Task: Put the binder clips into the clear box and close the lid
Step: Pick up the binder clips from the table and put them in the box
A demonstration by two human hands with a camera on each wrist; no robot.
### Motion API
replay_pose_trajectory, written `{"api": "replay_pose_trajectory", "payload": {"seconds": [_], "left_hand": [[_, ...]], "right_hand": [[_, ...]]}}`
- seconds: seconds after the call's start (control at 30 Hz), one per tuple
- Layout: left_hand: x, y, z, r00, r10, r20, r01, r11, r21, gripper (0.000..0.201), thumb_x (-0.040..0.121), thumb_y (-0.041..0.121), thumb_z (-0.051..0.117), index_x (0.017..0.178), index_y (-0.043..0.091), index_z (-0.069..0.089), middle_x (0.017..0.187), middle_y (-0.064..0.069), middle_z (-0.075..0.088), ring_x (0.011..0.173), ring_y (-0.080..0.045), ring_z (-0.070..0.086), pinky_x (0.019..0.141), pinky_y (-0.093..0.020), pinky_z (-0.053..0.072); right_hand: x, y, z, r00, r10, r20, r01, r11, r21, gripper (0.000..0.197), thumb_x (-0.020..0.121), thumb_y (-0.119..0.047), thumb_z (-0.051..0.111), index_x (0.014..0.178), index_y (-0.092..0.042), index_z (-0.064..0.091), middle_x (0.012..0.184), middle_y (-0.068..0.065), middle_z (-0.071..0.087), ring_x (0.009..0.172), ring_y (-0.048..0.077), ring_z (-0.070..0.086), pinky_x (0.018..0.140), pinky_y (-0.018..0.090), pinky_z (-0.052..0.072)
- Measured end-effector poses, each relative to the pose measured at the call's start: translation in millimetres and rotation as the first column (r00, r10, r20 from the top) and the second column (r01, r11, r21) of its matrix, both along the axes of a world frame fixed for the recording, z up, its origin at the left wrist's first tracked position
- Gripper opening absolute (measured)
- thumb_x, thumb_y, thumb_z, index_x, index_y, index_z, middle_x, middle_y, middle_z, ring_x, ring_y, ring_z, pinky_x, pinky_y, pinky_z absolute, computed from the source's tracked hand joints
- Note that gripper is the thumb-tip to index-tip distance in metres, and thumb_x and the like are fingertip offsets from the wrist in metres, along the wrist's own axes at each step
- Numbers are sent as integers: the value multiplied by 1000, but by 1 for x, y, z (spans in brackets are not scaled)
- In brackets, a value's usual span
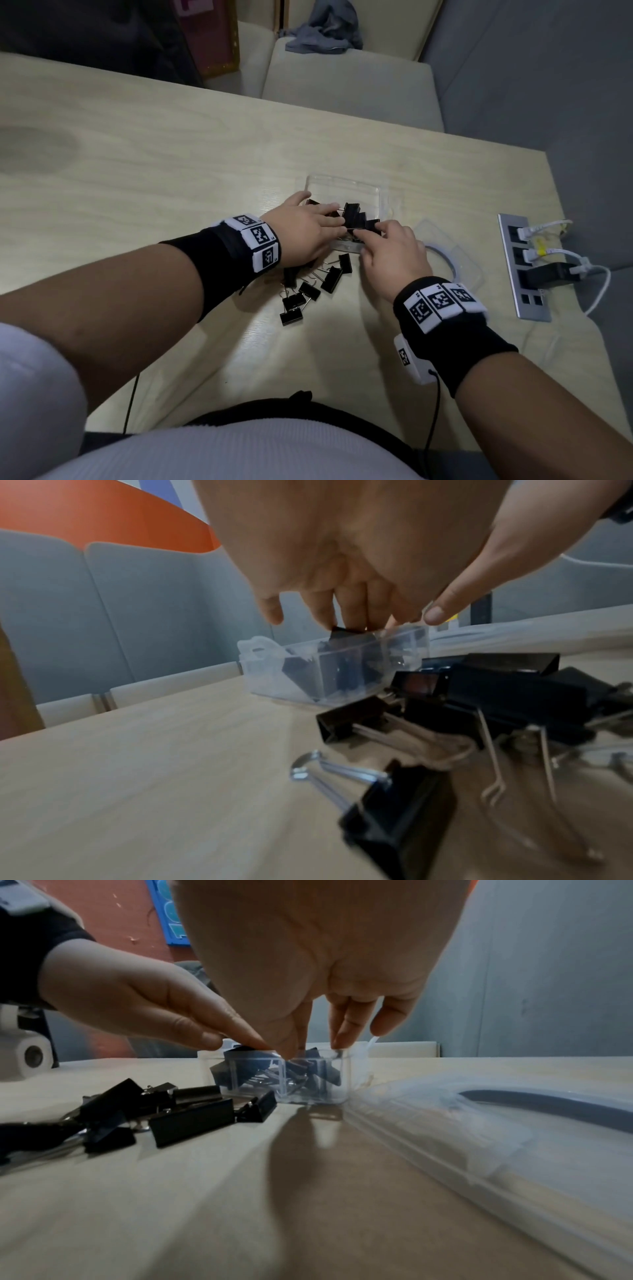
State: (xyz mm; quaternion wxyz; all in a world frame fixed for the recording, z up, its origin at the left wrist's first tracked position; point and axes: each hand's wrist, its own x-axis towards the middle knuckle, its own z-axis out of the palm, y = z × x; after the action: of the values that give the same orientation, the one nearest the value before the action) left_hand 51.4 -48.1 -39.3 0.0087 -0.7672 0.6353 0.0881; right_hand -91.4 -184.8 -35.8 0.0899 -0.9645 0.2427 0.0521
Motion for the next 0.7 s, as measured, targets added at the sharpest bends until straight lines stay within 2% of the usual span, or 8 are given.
{"api": "replay_pose_trajectory", "payload": {"seconds": [0.13,0.3,0.4,0.47,0.53,0.6,0.7], "left_hand": [[0,-3,0,999,-50,13,48,991,122,49,100,34,34,148,23,33,159,5,26,150,-18,13,118,-40,14],[0,-5,5,997,-71,32,64,982,178,53,98,38,37,149,24,30,160,5,23,150,-17,12,118,-43,15],[1,-2,12,999,-44,4,43,988,151,54,98,39,39,149,26,28,161,7,19,149,-13,14,118,-45,16],[1,1,15,1000,-22,-11,23,997,72,54,96,38,43,147,26,33,159,4,25,146,-16,24,114,-43,23],[3,7,18,999,7,-34,-8,1000,-30,50,92,36,51,140,24,45,147,-2,42,133,-25,41,104,-43,34],[5,15,20,999,24,-44,-28,997,-78,43,87,32,56,129,23,54,128,-5,55,116,-29,52,92,-44,42],[2,32,20,996,-86,-5,85,993,-79,38,80,32,44,110,20,63,100,-5,63,89,-29,62,71,-40,52]], "right_hand": [[2,2,1,999,17,-40,-18,1000,-23,40,94,-30,45,133,-35,48,135,6,48,124,27,39,97,43,34],[4,2,4,999,0,-39,0,1000,20,40,93,-29,45,133,-29,48,131,5,51,120,27,41,96,43,35],[3,4,7,999,-25,22,24,998,64,37,92,-25,47,128,-21,52,125,6,51,115,28,44,96,43,36],[2,5,8,997,-41,65,35,996,85,35,91,-22,49,125,-18,54,124,7,51,114,28,44,96,43,37],[-1,7,10,995,-27,97,17,995,99,32,90,-22,50,121,-18,56,120,6,51,113,28,45,96,42,37],[-4,12,11,993,45,109,-58,991,117,28,90,-22,51,116,-18,58,115,5,53,110,26,47,95,41,40],[-10,21,9,972,233,40,-237,960,147,28,89,-20,51,117,-18,57,116,4,57,107,26,50,93,42,43]]}}
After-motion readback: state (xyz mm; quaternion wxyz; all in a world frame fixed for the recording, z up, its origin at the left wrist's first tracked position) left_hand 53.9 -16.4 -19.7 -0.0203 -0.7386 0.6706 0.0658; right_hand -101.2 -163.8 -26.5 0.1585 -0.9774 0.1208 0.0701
